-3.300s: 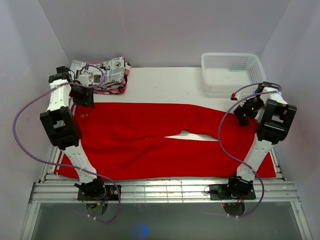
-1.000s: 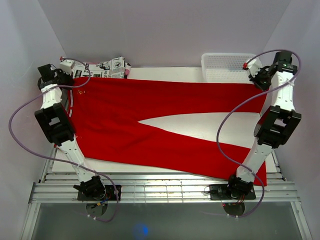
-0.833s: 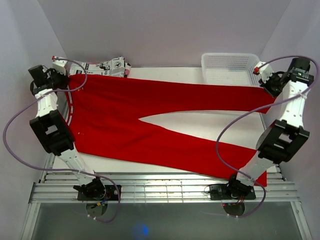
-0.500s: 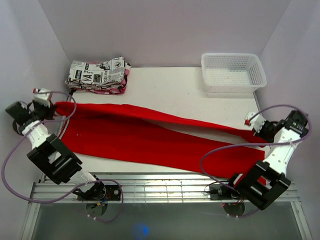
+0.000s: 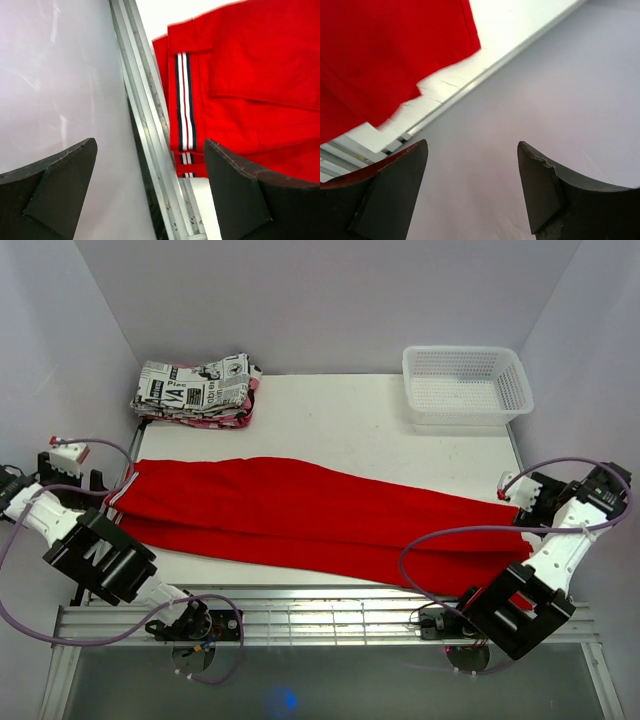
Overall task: Fold and stack the trousers
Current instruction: Fold the trousers
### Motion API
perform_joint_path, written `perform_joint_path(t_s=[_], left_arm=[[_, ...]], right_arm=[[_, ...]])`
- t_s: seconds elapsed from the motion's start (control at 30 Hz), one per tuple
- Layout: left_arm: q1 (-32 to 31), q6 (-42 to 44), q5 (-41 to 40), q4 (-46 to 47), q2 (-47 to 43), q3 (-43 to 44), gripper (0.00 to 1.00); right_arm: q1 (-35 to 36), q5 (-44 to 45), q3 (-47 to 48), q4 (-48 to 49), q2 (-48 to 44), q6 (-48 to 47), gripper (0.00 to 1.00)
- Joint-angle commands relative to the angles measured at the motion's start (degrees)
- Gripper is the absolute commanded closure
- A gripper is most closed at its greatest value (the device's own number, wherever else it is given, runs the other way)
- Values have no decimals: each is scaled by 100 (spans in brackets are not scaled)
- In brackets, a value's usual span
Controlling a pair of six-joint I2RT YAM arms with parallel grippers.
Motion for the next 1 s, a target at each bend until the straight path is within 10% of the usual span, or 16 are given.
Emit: perform_joint_path(t_s=[0.0, 0.3, 0.6, 0.97], left_arm=[[-419, -177, -129, -719, 186, 681, 2], [-1929, -1401, -1481, -1642, 934, 1430, 14], [-2670, -3025, -2986, -1334, 1662, 489, 23], [-2776, -4715, -2750, -1140, 2305, 1464, 28]], right_arm=[[-20, -201, 733, -506, 363, 366, 22], [936, 114, 982, -1552, 1427, 2781, 30], [2291, 1379, -355, 265, 2111, 4629, 42], [2766, 1118, 2465, 215, 4232, 5509, 50]])
